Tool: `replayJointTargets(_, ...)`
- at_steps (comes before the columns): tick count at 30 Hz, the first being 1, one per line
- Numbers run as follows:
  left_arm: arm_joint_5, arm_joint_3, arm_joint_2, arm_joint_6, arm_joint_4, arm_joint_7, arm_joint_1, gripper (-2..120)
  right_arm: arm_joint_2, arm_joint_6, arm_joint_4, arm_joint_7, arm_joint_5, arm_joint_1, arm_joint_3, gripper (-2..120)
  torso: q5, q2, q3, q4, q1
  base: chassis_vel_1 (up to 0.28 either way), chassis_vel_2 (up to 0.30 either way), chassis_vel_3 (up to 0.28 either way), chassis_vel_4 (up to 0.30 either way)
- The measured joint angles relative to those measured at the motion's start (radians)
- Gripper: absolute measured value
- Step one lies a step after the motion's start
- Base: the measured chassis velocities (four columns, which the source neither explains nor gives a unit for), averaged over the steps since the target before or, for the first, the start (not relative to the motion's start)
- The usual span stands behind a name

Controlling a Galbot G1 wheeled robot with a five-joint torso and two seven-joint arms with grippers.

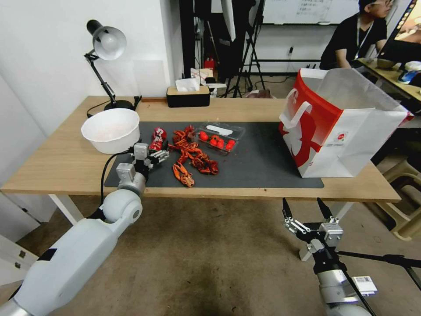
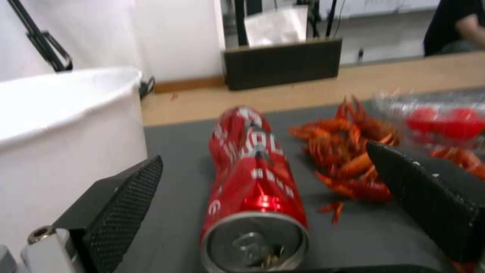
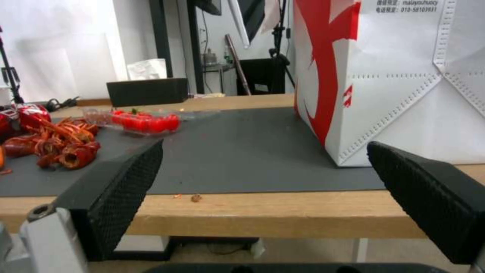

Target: Pick up the trash from the table and place it into the takeout bag.

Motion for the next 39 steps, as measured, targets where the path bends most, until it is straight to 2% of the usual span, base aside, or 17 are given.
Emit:
replayJointTargets(4, -0.012, 0.011, -0.012, 0.083, 0.01, -0.024, -0.031, 100, 0.002, 0.0, -0.002, 0.0, -0.001, -0.002, 0.001, 100, 0.0, 0.0, 0.0, 0.0, 0.0, 0.0, 0.0, 0.0, 0.0)
replayJointTargets(13, -0.026, 0.023, -0.023, 0.142, 0.02, -0.063, -0.057, 97, 0.001, 0.005, -0.002, 0.0, 0.001, -0.009, 0.006, 100, 0.0, 0.0, 0.0, -0.0001, 0.0, 0.0, 0.0, 0.0, 0.0)
replayJointTargets(17, -0.042, 0.024, -0.018, 0.183, 0.019, -0.079, -0.058, 79, 0.001, 0.006, 0.0, 0.0, 0.002, -0.01, 0.006, 100, 0.0001, 0.0, 0.0, -0.0001, 0.0, 0.0, 0.0, 0.0, 0.0)
replayJointTargets(18, -0.042, 0.024, -0.018, 0.183, 0.019, -0.079, -0.058, 79, 0.001, 0.006, 0.0, 0.0, 0.002, -0.01, 0.006, 100, 0.0001, 0.0, 0.0, -0.0001, 0.0, 0.0, 0.0, 0.0, 0.0)
replayJointTargets(20, -0.042, 0.025, -0.014, 0.188, 0.021, -0.078, -0.055, 71, 0.001, 0.008, 0.0, 0.0, 0.002, -0.011, 0.006, 100, 0.0, 0.0, 0.0, 0.0, 0.0, 0.0, 0.0, 0.0, 0.0)
replayJointTargets(25, -0.047, 0.025, -0.011, 0.188, 0.019, -0.076, -0.051, 53, 0.001, 0.011, 0.0, 0.0, 0.003, -0.013, 0.005, 100, 0.0, 0.0, 0.0, 0.0, 0.0, 0.0, 0.0, 0.0, 0.0)
replayJointTargets(34, -0.044, 0.022, -0.012, 0.153, 0.007, -0.074, -0.044, 52, 0.002, 0.014, 0.0, -0.002, 0.003, -0.016, 0.002, 100, -0.0001, 0.0, 0.0, -0.0001, 0.0, 0.0, 0.0, 0.0, 0.0)
replayJointTargets(37, -0.031, 0.007, -0.001, 0.076, -0.018, -0.05, -0.034, 52, 0.002, 0.016, 0.003, -0.003, 0.003, -0.017, 0.002, 100, -0.0001, 0.0, 0.0, 0.0001, 0.0, 0.0, 0.0, 0.0, 0.0)
replayJointTargets(39, -0.028, 0.003, 0.003, 0.053, -0.024, -0.04, -0.034, 52, 0.002, 0.016, 0.003, -0.003, 0.003, -0.017, 0.002, 100, -0.0001, 0.0, 0.0, 0.0001, 0.0, 0.0, 0.0, 0.0, 0.0)
